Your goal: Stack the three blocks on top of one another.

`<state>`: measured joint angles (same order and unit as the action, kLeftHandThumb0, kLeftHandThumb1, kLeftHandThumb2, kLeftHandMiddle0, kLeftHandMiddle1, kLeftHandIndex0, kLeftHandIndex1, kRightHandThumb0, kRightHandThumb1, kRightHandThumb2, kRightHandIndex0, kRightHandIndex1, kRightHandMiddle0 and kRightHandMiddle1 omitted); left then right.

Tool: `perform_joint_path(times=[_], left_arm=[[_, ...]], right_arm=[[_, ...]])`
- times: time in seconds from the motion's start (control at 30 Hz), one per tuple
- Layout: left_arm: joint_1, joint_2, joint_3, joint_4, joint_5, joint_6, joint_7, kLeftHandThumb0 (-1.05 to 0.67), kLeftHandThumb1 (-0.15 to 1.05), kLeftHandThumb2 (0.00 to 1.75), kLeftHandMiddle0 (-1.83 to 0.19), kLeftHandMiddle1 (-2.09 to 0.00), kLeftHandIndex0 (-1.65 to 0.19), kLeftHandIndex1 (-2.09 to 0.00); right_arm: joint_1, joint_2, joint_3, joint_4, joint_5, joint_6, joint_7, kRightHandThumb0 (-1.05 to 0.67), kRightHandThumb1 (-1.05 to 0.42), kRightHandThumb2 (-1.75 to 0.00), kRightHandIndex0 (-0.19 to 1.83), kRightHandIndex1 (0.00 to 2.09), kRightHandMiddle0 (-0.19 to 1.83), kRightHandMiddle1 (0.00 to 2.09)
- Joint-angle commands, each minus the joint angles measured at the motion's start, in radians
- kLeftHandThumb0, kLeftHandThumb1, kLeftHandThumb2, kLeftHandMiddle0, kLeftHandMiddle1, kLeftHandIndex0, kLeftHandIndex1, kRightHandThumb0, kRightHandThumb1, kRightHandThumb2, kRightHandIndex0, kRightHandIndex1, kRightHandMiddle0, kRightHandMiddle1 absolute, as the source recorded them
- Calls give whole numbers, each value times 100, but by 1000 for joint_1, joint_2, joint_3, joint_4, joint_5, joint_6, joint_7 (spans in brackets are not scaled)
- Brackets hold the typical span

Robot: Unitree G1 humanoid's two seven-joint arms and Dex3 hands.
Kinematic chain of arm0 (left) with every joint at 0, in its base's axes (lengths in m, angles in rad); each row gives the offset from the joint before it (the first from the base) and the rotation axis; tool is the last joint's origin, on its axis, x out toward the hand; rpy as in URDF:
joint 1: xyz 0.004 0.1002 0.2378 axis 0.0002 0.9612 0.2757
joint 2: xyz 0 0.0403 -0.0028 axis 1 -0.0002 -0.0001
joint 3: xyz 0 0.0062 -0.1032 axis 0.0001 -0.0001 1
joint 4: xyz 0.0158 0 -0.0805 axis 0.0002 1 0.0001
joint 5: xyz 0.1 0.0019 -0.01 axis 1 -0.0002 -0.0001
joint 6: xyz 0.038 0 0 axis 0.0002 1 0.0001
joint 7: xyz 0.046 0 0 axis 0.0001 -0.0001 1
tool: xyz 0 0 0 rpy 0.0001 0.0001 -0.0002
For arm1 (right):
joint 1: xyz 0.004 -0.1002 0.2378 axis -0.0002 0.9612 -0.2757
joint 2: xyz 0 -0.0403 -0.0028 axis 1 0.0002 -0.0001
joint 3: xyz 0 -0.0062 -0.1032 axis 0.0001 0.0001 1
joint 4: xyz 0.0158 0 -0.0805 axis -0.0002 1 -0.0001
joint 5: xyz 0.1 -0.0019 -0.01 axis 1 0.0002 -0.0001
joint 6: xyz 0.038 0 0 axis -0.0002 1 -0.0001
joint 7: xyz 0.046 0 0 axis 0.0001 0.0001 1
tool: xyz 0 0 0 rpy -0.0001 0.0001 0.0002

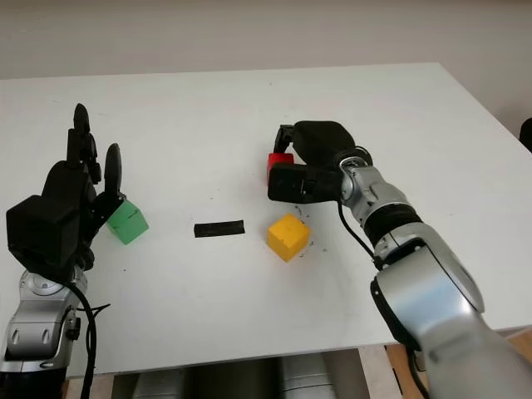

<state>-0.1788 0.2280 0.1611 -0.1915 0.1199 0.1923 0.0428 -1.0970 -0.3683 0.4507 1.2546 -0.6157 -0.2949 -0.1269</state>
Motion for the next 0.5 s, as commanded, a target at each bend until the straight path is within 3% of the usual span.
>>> perform_joint_path(times=[0.0, 0.47], left_arm=[[9, -6, 0, -2, -2, -10, 4, -78, 105, 67, 19, -3, 19, -4], [14, -8, -1, -13, -7, -2, -1, -77, 105, 68, 19, -1, 19, -3]], right_arm=[[-10, -7, -32, -6, 32, -24, 17, -34, -96, -5, 47, 25, 40, 130], [-37, -6, -144, -37, 171, -55, 223, -36, -95, -5, 44, 7, 41, 134]])
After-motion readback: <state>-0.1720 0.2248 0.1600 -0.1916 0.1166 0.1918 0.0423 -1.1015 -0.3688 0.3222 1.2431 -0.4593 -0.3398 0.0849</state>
